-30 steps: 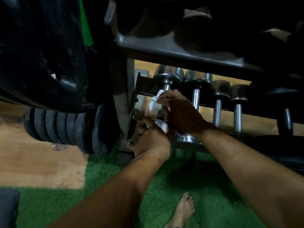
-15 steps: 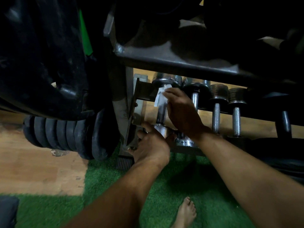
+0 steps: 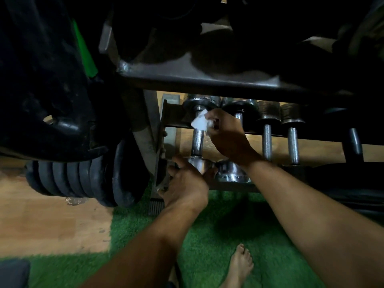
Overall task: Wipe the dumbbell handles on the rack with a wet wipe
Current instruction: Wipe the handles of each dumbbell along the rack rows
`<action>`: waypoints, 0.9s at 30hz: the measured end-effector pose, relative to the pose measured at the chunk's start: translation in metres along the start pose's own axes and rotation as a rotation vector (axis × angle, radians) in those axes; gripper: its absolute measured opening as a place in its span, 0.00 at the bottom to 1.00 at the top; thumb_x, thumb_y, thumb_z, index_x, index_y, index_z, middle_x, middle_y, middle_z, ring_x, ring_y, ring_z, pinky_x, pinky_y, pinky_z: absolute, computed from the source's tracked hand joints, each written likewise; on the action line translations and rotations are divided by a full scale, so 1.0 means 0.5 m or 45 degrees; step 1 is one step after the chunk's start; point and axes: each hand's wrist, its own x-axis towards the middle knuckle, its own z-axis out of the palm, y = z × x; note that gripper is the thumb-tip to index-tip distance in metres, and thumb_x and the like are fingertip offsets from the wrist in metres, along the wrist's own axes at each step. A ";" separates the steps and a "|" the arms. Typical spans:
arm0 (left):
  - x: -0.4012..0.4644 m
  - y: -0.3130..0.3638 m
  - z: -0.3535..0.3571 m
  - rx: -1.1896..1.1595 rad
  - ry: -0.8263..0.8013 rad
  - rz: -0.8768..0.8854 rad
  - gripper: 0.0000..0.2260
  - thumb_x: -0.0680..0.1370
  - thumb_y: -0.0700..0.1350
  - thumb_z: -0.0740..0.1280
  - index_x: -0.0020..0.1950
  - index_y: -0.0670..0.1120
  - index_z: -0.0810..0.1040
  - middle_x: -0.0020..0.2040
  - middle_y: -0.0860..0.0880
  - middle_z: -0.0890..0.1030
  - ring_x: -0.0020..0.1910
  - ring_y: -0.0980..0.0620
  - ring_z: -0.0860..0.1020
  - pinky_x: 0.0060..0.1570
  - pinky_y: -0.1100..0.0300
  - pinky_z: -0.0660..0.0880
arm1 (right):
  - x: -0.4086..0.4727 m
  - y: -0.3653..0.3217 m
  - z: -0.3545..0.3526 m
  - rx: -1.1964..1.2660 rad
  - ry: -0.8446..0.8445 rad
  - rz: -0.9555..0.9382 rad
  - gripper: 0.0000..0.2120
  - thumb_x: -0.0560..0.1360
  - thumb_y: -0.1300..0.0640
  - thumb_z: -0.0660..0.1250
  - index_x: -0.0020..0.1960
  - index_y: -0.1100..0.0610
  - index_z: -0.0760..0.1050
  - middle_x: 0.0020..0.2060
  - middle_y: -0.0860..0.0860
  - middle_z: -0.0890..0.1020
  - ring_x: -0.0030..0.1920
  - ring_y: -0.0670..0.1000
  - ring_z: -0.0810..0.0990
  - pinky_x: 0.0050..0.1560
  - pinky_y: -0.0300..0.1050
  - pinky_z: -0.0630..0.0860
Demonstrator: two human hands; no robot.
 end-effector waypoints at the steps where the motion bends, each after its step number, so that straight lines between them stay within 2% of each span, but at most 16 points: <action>1: 0.000 0.000 0.000 0.002 -0.002 -0.002 0.47 0.75 0.73 0.63 0.78 0.43 0.48 0.73 0.39 0.64 0.67 0.33 0.74 0.67 0.32 0.66 | 0.000 -0.003 -0.003 -0.015 -0.019 0.006 0.16 0.71 0.66 0.68 0.58 0.57 0.79 0.52 0.52 0.83 0.52 0.49 0.81 0.49 0.39 0.73; 3: 0.001 0.000 0.000 0.011 0.001 -0.005 0.47 0.74 0.73 0.64 0.78 0.43 0.48 0.73 0.38 0.64 0.66 0.33 0.74 0.67 0.32 0.67 | 0.006 0.003 -0.002 0.026 -0.071 0.063 0.17 0.72 0.65 0.69 0.60 0.56 0.78 0.53 0.51 0.83 0.54 0.50 0.80 0.53 0.42 0.75; 6: 0.000 0.000 -0.001 -0.003 -0.005 0.006 0.49 0.74 0.73 0.64 0.79 0.43 0.47 0.74 0.38 0.63 0.66 0.32 0.74 0.67 0.33 0.67 | 0.016 0.013 -0.007 0.200 -0.122 0.203 0.14 0.71 0.66 0.70 0.55 0.55 0.81 0.46 0.46 0.82 0.51 0.48 0.82 0.58 0.49 0.78; 7: 0.000 0.000 -0.001 -0.005 -0.008 0.013 0.49 0.74 0.72 0.64 0.79 0.43 0.46 0.75 0.37 0.63 0.66 0.32 0.74 0.67 0.33 0.67 | 0.018 0.014 -0.008 0.216 -0.113 0.193 0.14 0.71 0.66 0.70 0.54 0.54 0.81 0.46 0.45 0.83 0.51 0.47 0.82 0.57 0.48 0.78; 10: 0.001 -0.001 0.001 -0.003 -0.004 0.024 0.50 0.74 0.72 0.65 0.80 0.42 0.45 0.75 0.36 0.62 0.67 0.31 0.73 0.68 0.33 0.67 | 0.006 0.004 -0.006 0.053 -0.023 -0.052 0.17 0.73 0.64 0.66 0.61 0.54 0.80 0.54 0.51 0.83 0.55 0.50 0.81 0.55 0.39 0.74; 12: 0.002 -0.002 0.002 0.001 -0.007 0.013 0.51 0.74 0.72 0.65 0.80 0.42 0.44 0.76 0.36 0.61 0.67 0.30 0.73 0.69 0.33 0.67 | -0.011 -0.003 0.006 -0.128 0.040 -0.297 0.23 0.72 0.66 0.62 0.66 0.57 0.78 0.59 0.59 0.80 0.57 0.59 0.80 0.57 0.46 0.76; 14: 0.003 -0.002 0.001 -0.012 -0.015 0.004 0.52 0.73 0.72 0.65 0.81 0.42 0.44 0.77 0.36 0.60 0.68 0.30 0.72 0.69 0.33 0.66 | -0.023 -0.006 0.015 -0.379 0.039 -0.468 0.27 0.72 0.70 0.56 0.68 0.58 0.76 0.64 0.63 0.75 0.54 0.65 0.80 0.52 0.56 0.80; 16: 0.003 -0.003 0.001 -0.029 -0.026 0.002 0.53 0.73 0.73 0.65 0.81 0.42 0.43 0.78 0.35 0.58 0.69 0.31 0.71 0.69 0.33 0.66 | -0.030 -0.009 0.016 -0.541 0.024 -0.558 0.25 0.74 0.67 0.52 0.68 0.59 0.75 0.67 0.63 0.72 0.53 0.65 0.82 0.47 0.57 0.82; 19: 0.003 -0.001 0.001 -0.029 -0.026 -0.001 0.53 0.74 0.72 0.65 0.81 0.42 0.42 0.79 0.35 0.57 0.70 0.31 0.70 0.70 0.34 0.65 | -0.038 -0.015 0.020 -0.603 0.090 -0.594 0.22 0.78 0.67 0.52 0.68 0.64 0.74 0.66 0.64 0.73 0.52 0.61 0.83 0.48 0.51 0.84; 21: 0.004 -0.001 0.001 -0.031 -0.025 -0.008 0.52 0.74 0.73 0.64 0.81 0.42 0.42 0.79 0.35 0.57 0.71 0.31 0.70 0.71 0.34 0.64 | -0.035 -0.012 0.028 -0.578 0.135 -0.514 0.22 0.76 0.71 0.58 0.68 0.63 0.73 0.65 0.63 0.74 0.48 0.62 0.83 0.46 0.53 0.83; 23: 0.004 -0.003 0.002 -0.028 -0.021 -0.004 0.53 0.74 0.73 0.64 0.81 0.42 0.41 0.79 0.35 0.57 0.72 0.32 0.69 0.71 0.34 0.65 | -0.024 -0.001 0.042 -0.405 0.186 -0.381 0.24 0.72 0.72 0.63 0.67 0.63 0.76 0.62 0.64 0.77 0.52 0.65 0.82 0.51 0.54 0.81; 25: 0.003 -0.004 0.005 -0.021 -0.010 0.008 0.53 0.74 0.73 0.64 0.81 0.41 0.41 0.79 0.35 0.58 0.71 0.32 0.70 0.70 0.34 0.65 | -0.013 -0.003 0.045 -0.107 0.242 -0.188 0.19 0.74 0.67 0.63 0.64 0.61 0.79 0.59 0.62 0.80 0.57 0.64 0.81 0.58 0.54 0.78; 27: 0.001 -0.004 0.006 -0.016 0.005 0.016 0.53 0.74 0.72 0.65 0.81 0.41 0.41 0.77 0.36 0.60 0.70 0.31 0.70 0.69 0.35 0.66 | -0.005 -0.008 0.042 0.147 0.265 0.084 0.17 0.75 0.64 0.62 0.61 0.59 0.82 0.57 0.59 0.83 0.59 0.60 0.80 0.61 0.52 0.75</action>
